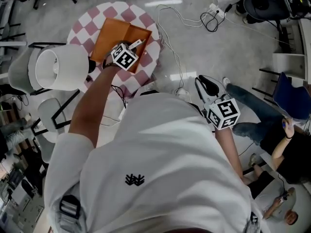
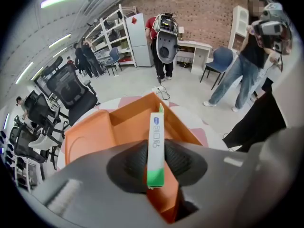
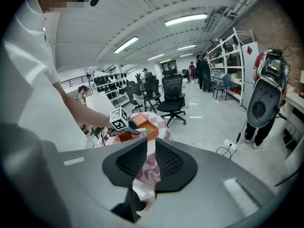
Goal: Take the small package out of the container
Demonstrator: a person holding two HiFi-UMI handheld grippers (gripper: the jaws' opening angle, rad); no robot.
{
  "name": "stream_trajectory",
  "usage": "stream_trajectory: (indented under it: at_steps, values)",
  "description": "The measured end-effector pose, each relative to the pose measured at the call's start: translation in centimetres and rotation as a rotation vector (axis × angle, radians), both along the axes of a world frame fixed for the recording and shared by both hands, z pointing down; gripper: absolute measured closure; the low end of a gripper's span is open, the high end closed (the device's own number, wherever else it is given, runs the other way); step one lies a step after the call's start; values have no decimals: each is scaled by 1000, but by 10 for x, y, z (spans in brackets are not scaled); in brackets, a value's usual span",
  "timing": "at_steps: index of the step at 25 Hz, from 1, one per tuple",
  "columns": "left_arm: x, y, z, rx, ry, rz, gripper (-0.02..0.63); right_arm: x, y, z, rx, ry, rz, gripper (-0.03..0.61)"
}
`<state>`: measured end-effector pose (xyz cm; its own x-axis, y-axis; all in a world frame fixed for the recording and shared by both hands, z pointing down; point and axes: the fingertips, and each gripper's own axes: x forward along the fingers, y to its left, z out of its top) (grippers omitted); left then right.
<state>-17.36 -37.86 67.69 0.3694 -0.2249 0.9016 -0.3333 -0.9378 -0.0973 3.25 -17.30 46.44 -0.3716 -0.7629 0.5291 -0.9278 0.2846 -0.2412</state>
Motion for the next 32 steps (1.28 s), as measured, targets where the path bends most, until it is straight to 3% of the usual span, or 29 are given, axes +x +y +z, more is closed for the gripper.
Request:
stream_trajectory:
  at_steps: [15,32]
  values:
    - [3,4,-28,28,34,-78,459,15,11,-1,15,-24,-11,529]
    - [22,48,-95,67,177,-262,460,45,29,-7,70,-39,-115,536]
